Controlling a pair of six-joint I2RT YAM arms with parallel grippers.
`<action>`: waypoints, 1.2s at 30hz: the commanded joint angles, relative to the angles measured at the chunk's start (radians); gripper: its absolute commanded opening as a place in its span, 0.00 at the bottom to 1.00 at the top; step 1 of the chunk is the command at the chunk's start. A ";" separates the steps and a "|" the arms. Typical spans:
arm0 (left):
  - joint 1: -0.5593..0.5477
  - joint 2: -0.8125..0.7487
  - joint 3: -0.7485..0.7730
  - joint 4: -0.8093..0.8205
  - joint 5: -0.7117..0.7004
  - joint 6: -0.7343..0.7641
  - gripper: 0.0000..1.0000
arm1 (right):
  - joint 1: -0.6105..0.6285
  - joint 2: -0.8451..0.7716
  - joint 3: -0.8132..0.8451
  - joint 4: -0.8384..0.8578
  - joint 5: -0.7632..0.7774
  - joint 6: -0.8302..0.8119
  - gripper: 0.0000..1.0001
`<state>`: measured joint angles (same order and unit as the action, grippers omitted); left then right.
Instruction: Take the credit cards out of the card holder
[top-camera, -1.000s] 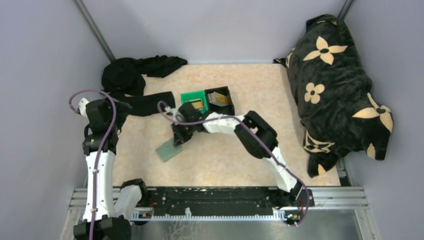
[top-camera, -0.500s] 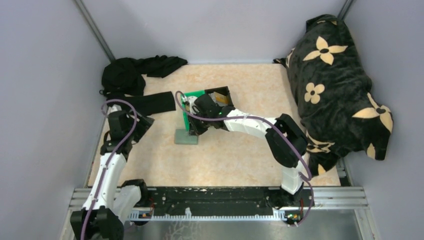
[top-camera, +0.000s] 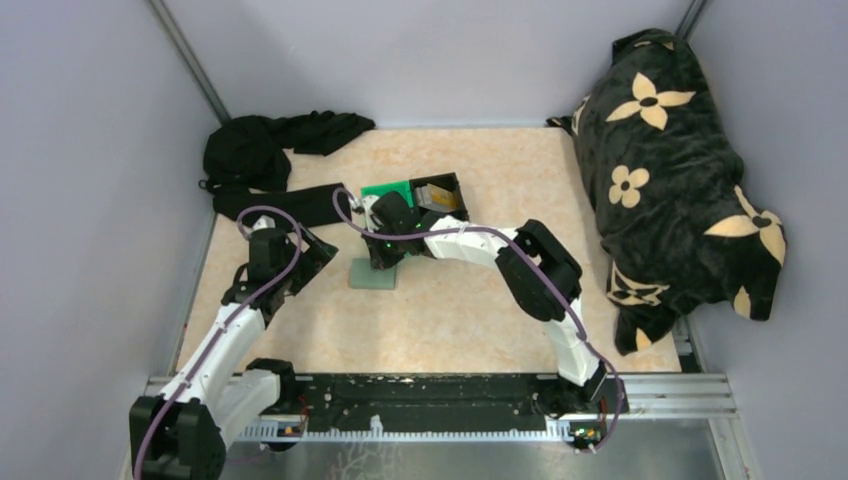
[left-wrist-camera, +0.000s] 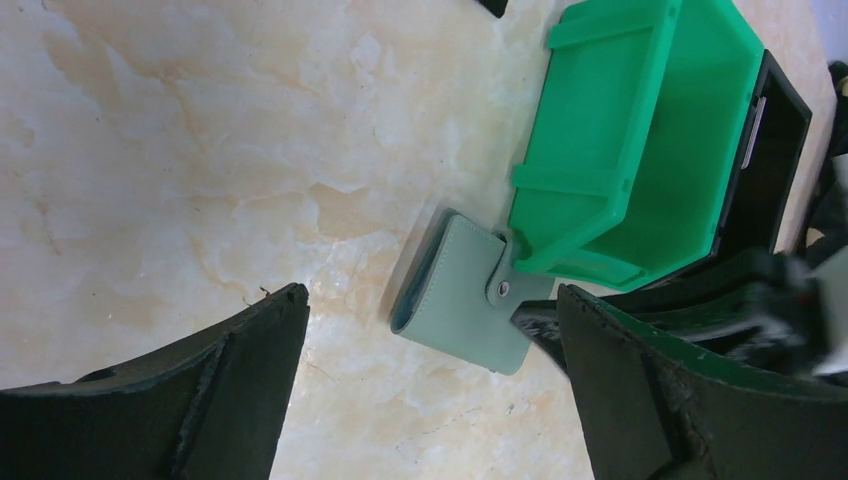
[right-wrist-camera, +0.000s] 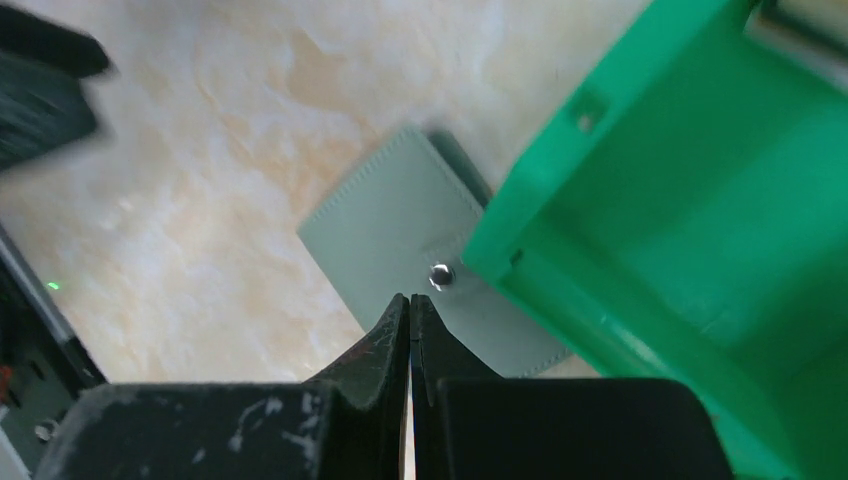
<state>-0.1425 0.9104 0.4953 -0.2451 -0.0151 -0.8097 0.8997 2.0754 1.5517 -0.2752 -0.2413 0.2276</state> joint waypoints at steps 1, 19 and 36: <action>-0.003 -0.007 0.012 0.034 -0.023 0.015 0.99 | 0.022 -0.045 -0.112 0.048 0.033 -0.024 0.00; -0.082 0.064 -0.054 0.164 0.051 -0.029 0.88 | 0.216 -0.268 -0.304 0.102 0.152 -0.008 0.01; -0.119 -0.186 -0.131 0.063 0.218 -0.059 0.82 | 0.140 -0.314 -0.237 0.067 0.275 -0.106 0.43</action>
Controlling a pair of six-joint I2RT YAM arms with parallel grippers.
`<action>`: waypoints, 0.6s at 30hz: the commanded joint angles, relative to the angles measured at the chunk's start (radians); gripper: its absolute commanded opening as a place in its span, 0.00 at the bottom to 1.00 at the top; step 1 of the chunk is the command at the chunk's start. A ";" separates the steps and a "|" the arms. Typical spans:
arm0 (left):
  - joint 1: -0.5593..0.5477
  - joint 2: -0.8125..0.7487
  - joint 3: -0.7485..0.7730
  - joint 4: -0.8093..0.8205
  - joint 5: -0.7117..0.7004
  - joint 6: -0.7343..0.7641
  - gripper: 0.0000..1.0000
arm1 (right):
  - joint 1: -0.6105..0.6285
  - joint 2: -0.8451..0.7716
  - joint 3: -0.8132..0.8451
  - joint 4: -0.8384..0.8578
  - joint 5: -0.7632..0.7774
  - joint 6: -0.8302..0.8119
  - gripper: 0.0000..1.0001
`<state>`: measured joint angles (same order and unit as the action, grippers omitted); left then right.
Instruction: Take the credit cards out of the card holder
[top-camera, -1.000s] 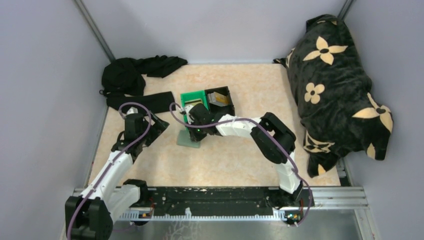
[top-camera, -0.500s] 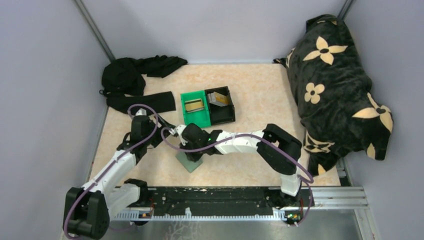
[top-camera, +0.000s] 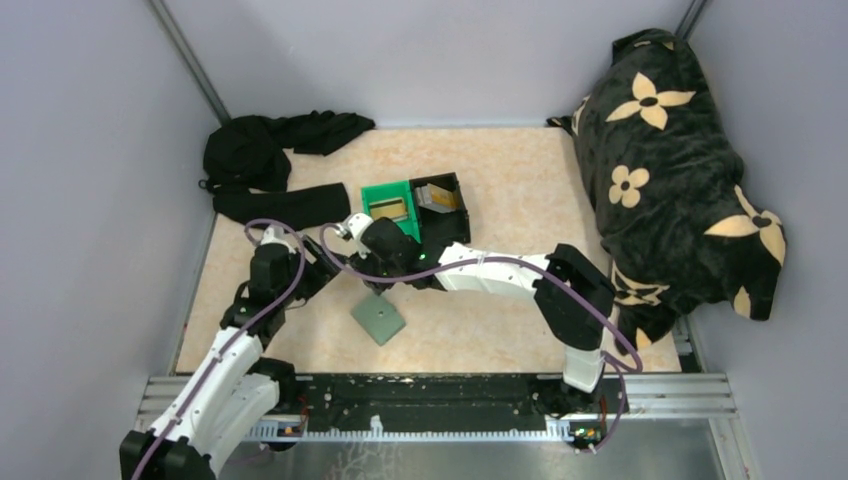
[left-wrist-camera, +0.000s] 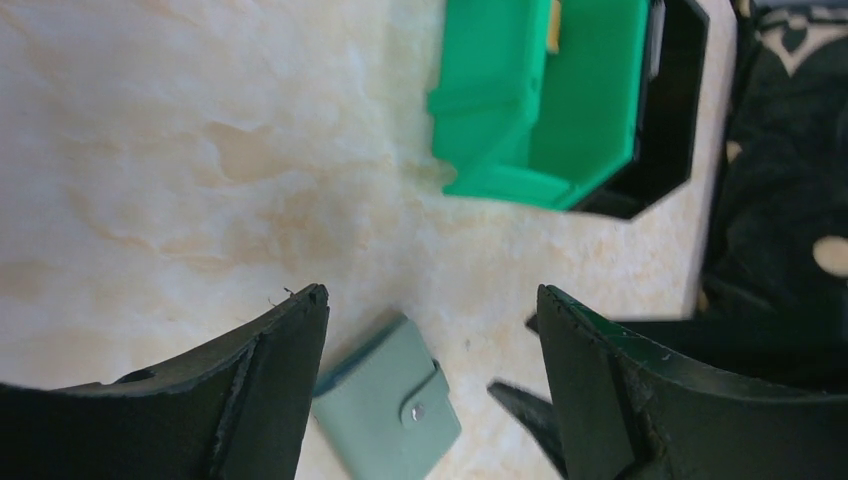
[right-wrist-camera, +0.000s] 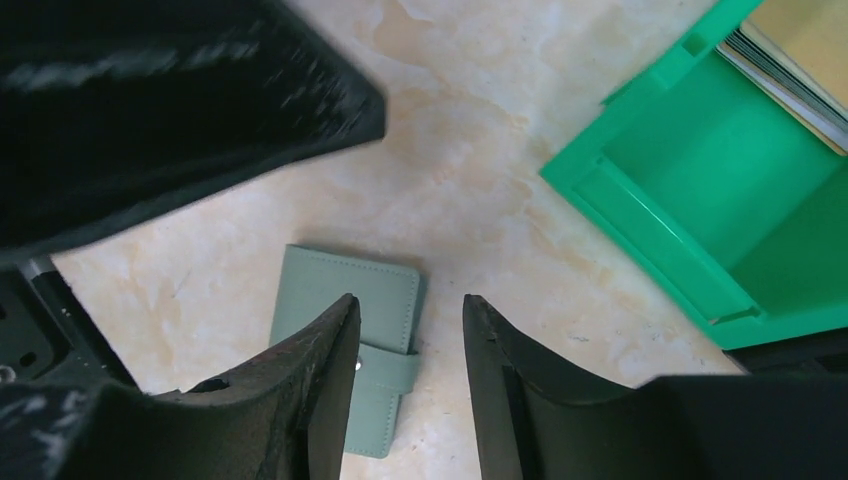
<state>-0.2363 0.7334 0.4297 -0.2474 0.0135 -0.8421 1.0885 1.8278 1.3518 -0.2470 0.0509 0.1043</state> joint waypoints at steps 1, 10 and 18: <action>-0.038 0.002 -0.091 0.098 0.224 -0.047 0.81 | -0.058 -0.083 -0.054 0.049 -0.020 0.027 0.40; -0.119 0.141 -0.035 -0.052 0.271 0.017 0.77 | -0.146 -0.203 -0.177 0.082 -0.008 0.116 0.00; -0.133 0.095 -0.018 -0.251 0.239 0.039 0.86 | -0.174 -0.207 -0.212 0.112 -0.031 0.139 0.00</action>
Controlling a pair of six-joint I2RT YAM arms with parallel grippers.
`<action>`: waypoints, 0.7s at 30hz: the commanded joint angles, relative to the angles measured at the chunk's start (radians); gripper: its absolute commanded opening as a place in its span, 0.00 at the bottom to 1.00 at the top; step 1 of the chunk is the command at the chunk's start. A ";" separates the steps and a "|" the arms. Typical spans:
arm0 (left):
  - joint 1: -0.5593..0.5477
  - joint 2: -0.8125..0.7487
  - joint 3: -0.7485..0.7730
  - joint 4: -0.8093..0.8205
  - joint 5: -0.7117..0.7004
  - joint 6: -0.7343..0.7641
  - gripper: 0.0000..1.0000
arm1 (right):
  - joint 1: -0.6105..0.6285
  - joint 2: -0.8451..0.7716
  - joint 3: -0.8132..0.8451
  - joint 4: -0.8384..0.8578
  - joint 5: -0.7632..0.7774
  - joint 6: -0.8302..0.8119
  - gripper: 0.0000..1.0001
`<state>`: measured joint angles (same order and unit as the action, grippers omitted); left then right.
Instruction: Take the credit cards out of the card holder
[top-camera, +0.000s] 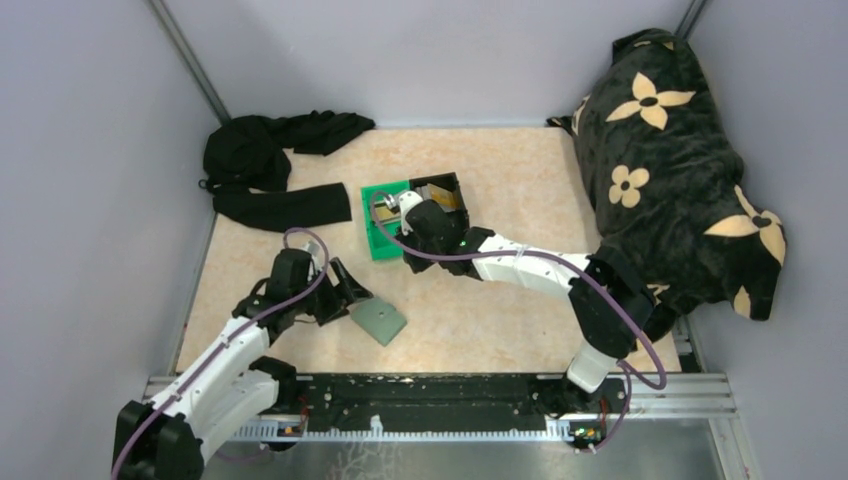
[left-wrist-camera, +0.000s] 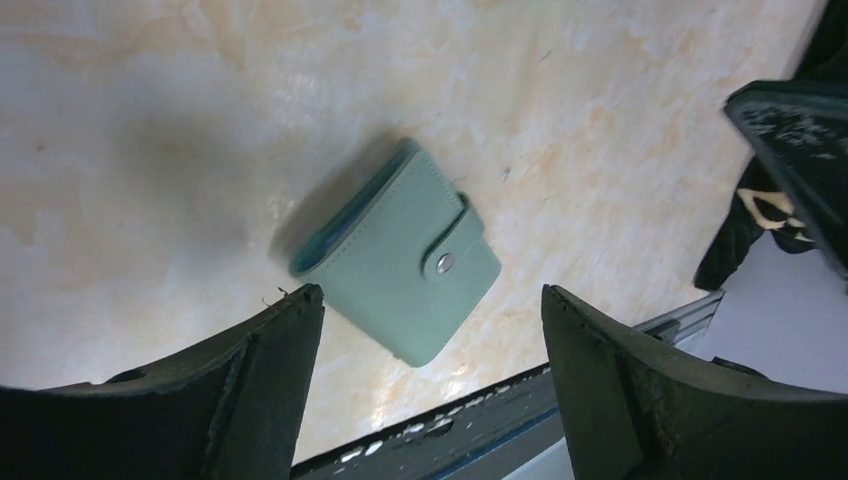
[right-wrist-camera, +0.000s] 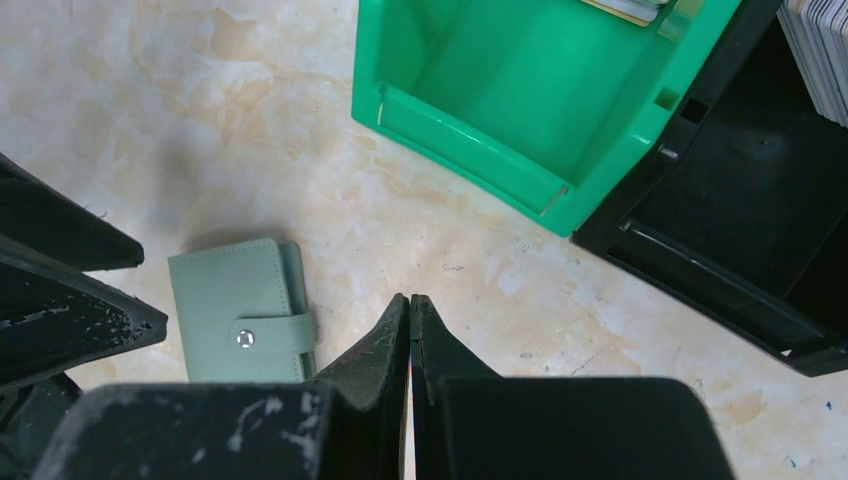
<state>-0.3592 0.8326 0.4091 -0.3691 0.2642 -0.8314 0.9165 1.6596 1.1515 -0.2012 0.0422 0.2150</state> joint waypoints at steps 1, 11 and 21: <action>-0.010 -0.003 -0.005 -0.132 -0.005 0.028 0.86 | -0.001 -0.036 -0.012 0.070 -0.025 0.031 0.00; -0.039 0.114 -0.100 0.068 0.089 -0.014 0.88 | -0.007 0.023 0.001 0.070 -0.034 0.028 0.00; -0.041 0.426 0.086 0.287 0.096 0.058 0.91 | -0.065 -0.025 -0.050 0.068 -0.051 0.066 0.00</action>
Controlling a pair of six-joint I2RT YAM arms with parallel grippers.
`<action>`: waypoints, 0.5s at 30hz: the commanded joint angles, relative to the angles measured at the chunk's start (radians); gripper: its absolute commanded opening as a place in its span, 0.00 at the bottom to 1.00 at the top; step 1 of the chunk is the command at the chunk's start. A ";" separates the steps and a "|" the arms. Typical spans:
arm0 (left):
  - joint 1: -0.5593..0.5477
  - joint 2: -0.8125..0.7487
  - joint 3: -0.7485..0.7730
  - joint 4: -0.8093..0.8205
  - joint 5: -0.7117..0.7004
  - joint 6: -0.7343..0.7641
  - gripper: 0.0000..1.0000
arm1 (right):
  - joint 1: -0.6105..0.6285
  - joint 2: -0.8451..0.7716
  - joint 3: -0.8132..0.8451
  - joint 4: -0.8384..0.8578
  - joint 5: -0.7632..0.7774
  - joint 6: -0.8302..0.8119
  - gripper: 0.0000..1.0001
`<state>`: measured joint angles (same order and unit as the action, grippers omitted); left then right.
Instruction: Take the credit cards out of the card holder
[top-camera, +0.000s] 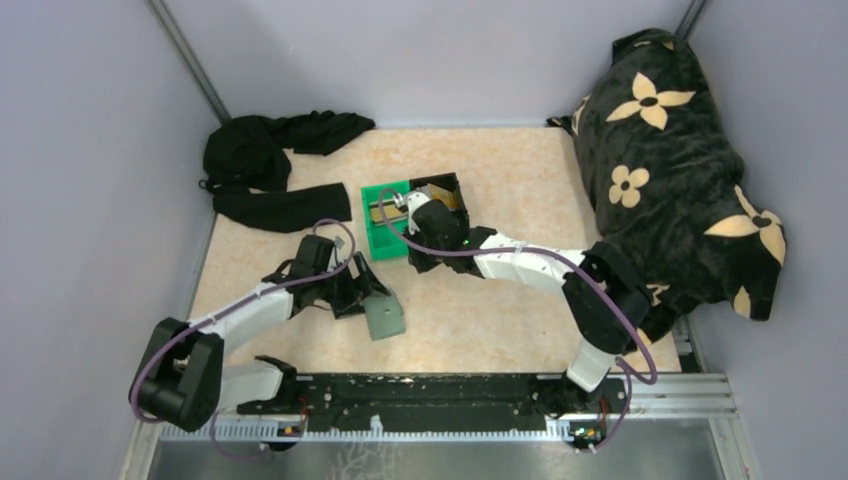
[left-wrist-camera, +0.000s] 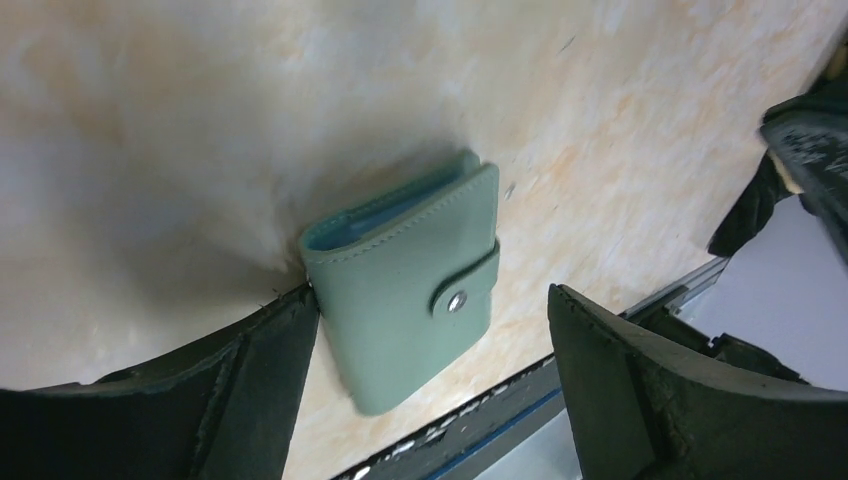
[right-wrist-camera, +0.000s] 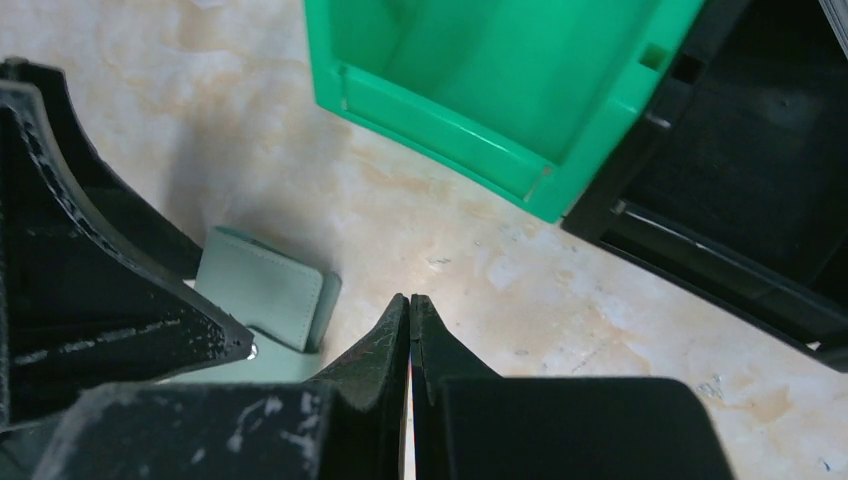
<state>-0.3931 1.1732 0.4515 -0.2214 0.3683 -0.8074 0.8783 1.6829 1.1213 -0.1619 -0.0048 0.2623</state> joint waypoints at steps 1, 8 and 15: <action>-0.006 0.114 0.056 0.160 -0.004 0.036 0.91 | -0.031 -0.063 -0.025 0.027 0.000 0.020 0.00; -0.007 0.072 0.138 0.049 -0.128 0.111 0.90 | -0.040 -0.098 -0.056 0.019 0.012 0.020 0.00; -0.006 -0.021 0.176 -0.098 -0.185 0.179 0.15 | -0.033 -0.118 -0.090 0.085 -0.063 0.069 0.00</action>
<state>-0.3969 1.1870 0.6170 -0.2539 0.1905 -0.6861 0.8413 1.6238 1.0527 -0.1577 -0.0181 0.2916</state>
